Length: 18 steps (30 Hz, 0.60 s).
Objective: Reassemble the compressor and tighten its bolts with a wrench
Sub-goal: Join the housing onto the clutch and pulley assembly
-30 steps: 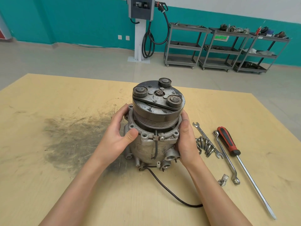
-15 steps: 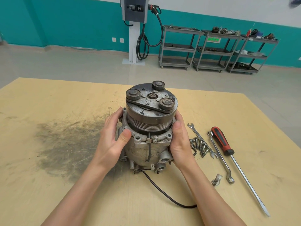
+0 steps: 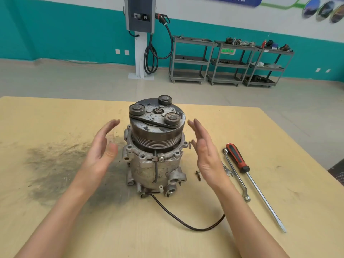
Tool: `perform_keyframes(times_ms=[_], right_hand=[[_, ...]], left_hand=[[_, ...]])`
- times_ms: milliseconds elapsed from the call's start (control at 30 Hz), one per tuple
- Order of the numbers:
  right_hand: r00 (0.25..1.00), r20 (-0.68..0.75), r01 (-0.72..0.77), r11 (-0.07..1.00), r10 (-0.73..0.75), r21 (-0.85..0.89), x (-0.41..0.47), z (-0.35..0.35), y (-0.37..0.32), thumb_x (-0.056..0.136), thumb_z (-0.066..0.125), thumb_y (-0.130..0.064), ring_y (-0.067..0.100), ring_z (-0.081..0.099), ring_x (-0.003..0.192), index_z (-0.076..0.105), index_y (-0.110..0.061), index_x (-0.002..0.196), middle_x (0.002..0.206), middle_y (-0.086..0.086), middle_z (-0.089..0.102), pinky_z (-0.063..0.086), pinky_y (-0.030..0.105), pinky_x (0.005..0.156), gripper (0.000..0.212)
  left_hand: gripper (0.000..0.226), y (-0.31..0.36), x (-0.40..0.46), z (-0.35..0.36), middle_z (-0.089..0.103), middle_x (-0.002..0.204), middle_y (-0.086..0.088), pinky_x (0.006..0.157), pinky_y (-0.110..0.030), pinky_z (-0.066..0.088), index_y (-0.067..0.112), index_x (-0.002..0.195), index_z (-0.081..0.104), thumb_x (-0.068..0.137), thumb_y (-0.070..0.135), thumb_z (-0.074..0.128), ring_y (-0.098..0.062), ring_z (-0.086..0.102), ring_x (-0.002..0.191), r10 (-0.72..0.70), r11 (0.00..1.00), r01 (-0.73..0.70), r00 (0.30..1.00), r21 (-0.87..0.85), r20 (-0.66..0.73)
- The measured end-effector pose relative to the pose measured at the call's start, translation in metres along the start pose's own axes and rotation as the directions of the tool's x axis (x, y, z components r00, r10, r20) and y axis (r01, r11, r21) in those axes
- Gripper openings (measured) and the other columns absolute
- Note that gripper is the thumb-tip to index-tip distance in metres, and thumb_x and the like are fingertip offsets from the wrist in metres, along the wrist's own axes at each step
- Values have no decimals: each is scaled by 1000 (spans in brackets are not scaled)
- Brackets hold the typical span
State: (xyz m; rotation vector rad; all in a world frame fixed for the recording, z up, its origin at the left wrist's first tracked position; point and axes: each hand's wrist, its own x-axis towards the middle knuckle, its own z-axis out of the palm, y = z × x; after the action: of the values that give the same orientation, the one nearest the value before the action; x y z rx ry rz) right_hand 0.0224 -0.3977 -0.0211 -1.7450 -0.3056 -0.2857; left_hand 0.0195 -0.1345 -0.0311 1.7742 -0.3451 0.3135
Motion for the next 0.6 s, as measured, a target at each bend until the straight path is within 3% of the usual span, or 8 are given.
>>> perform_keyframes(times_ms=[67, 133, 200, 233, 333, 467, 600], right_hand=[[989, -143, 27, 998, -36, -64, 0, -31, -1, 94, 51, -56, 2, 59, 118, 50, -23, 136, 123, -11, 66, 47, 17, 94, 53], [956, -292, -23, 982, -33, -186, 1, -61, 1, 97, 58, -29, 0, 67, 85, 64, -21, 115, 89, -8, 72, 48, 12, 74, 21], [956, -289, -161, 896, 38, -415, 2, -83, 6, 96, 61, -24, -2, 59, 63, 68, -18, 104, 71, -7, 66, 42, 10, 59, 12], [967, -223, -229, 797, 121, -560, 1, -90, 9, 96, 61, -26, 1, 54, 58, 67, -19, 102, 68, -6, 62, 39, 13, 54, 12], [929, -63, -266, 539, 365, -799, -4, -98, 18, 96, 59, -31, 6, 54, 65, 66, -21, 105, 73, -4, 59, 40, 23, 57, 14], [882, -53, -249, 369, 468, -896, -8, -100, 23, 96, 57, -27, 21, 59, 90, 63, -22, 112, 94, 2, 62, 51, 37, 80, 17], [879, -80, -249, 309, 470, -918, -12, -102, 29, 95, 55, -22, 27, 58, 99, 61, -23, 114, 100, 5, 59, 51, 37, 84, 21]], left_hand=[[55, -4, -5, -3, 57, 127, 18, 105, -14, 36, 27, 134, 49, 90, 58, 56, 5, 48, 123, -2, 1000, 0, 980, -9, -198], [28, -9, -10, -1, 60, 97, 16, 88, -11, 44, 33, 115, 56, 88, 38, 63, 4, 56, 95, -54, 998, 44, 938, -35, -343], [22, -14, -16, 4, 58, 84, 12, 76, -10, 46, 35, 104, 58, 90, 19, 65, -2, 55, 81, -99, 995, 89, 919, -44, -383], [27, -16, -20, 6, 58, 83, 10, 74, -9, 47, 35, 103, 58, 92, 11, 63, -2, 55, 79, -113, 994, 107, 922, -37, -370], [34, -17, -28, 13, 60, 85, 1, 73, -7, 46, 31, 107, 60, 91, 1, 61, 2, 57, 75, -127, 992, 122, 943, -36, -307], [35, -12, -33, 22, 61, 88, -1, 72, -5, 46, 28, 111, 60, 91, -2, 60, 7, 58, 75, -125, 992, 120, 957, -36, -261], [40, -9, -39, 28, 62, 95, 7, 71, 0, 43, 37, 107, 56, 93, 0, 57, 15, 57, 78, -129, 992, 123, 964, -41, -232]])
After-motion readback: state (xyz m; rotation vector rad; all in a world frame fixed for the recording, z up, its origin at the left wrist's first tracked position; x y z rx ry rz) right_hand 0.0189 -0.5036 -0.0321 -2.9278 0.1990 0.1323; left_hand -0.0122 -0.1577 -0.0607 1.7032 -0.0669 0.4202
